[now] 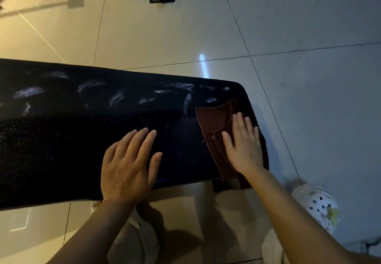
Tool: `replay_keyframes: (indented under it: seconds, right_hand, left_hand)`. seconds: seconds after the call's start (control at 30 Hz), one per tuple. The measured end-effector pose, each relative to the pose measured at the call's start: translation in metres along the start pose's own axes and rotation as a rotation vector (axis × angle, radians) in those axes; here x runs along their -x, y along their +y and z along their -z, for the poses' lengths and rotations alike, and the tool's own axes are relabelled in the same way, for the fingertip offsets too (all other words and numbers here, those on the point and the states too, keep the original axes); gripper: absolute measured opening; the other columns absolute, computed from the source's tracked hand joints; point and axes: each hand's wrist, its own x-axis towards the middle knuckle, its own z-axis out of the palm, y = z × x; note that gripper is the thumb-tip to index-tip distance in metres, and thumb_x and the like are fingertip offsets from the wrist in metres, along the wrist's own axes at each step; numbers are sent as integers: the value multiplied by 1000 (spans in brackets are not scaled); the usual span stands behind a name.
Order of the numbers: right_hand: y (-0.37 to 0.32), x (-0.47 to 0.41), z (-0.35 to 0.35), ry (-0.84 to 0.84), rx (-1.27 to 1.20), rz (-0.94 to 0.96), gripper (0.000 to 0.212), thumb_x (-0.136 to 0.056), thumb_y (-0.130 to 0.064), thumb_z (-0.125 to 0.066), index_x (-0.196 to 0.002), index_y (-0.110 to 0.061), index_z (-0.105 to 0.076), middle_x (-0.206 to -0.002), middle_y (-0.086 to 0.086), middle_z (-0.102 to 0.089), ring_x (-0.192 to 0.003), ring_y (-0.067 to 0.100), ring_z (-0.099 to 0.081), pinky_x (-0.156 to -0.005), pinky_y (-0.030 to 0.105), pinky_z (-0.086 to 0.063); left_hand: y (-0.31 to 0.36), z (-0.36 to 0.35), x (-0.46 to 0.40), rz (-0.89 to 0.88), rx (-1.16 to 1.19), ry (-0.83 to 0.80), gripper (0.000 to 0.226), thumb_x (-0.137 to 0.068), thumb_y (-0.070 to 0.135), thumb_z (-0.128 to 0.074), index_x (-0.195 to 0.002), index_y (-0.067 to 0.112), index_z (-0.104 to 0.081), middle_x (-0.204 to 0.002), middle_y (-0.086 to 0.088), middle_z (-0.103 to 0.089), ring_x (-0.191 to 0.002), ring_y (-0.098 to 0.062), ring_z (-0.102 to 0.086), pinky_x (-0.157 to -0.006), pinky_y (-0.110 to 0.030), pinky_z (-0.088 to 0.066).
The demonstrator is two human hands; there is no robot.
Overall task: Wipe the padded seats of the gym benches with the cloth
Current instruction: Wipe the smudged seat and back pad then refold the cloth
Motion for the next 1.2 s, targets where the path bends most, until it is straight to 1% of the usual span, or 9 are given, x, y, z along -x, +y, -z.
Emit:
replay_keyframes:
  seconds: [0.07, 0.2, 0.33, 0.43, 0.63, 0.77, 0.93, 1.1, 1.2]
  right_hand:
    - [-28, 6, 0, -23, 12, 158, 78, -89, -62, 4, -155, -21, -1, -159, -7, 9, -149, 14, 10, -120, 35, 11]
    - [-93, 33, -7, -96, -43, 462, 67, -95, -54, -9, -154, -23, -2, -159, -10, 11, -149, 14, 13, -120, 39, 12]
    - [-114, 55, -13, -117, -115, 564, 61, -99, -49, -15, -154, -26, -2, -162, -10, 7, -149, 8, 14, -116, 31, 19]
    - [-98, 47, -12, -80, -123, 476, 65, -98, -55, -15, -154, -27, -1, -159, -12, 10, -147, 3, 16, -117, 29, 16]
    - [1, 6, 1, -14, -28, 36, 77, -94, -68, -1, -156, -22, 1, -164, -3, 4, -148, 10, 10, -118, 30, 9]
    - [27, -4, 7, -71, -30, -51, 80, -90, -68, -6, -156, -24, 3, -164, -5, 8, -149, 10, 12, -121, 36, 6]
    - [-14, -2, 4, -61, 12, 183, 78, -86, -66, 5, -154, -27, 5, -159, -11, 15, -146, 9, 19, -120, 38, 14]
    - [-82, 25, -4, -83, -51, 505, 71, -94, -59, -9, -156, -25, -7, -163, -8, 3, -149, 12, 12, -119, 40, 15]
    - [-100, 46, -12, -95, -46, 587, 68, -97, -57, -16, -156, -24, -7, -163, -8, 5, -149, 11, 14, -118, 37, 18]
  left_hand:
    - [0, 0, 0, 3, -3, 7, 54, -101, 43, -28, -131, 10, -58, -130, -12, -62, -121, -32, -57, -91, -40, -36]
    - [1, 0, 1, 11, -4, 3, 52, -100, 42, -31, -133, 9, -55, -131, -14, -60, -121, -31, -54, -90, -40, -36]
    - [2, 1, 0, 22, -13, -16, 53, -98, 41, -32, -132, 8, -57, -132, -15, -59, -121, -32, -53, -89, -42, -37]
    - [4, 3, -1, 40, -16, -37, 54, -98, 43, -31, -131, 9, -57, -130, -14, -61, -120, -32, -54, -90, -41, -36]
    - [3, 3, 0, 35, 7, -36, 54, -98, 44, -32, -127, 9, -60, -124, -12, -65, -121, -32, -56, -92, -41, -35]
    - [2, 0, 1, 14, 27, -7, 53, -100, 40, -29, -128, 8, -61, -125, -13, -65, -122, -33, -56, -91, -42, -36]
    - [1, -2, 2, -3, 49, 25, 50, -100, 34, -28, -129, 8, -59, -126, -13, -64, -122, -33, -55, -92, -43, -37]
    - [4, 1, 0, 25, 23, -29, 49, -98, 38, -35, -131, 10, -57, -132, -11, -60, -124, -29, -53, -93, -39, -36]
    - [3, 5, -1, 35, 17, -98, 50, -97, 39, -33, -130, 12, -59, -134, -8, -60, -127, -27, -53, -96, -38, -34]
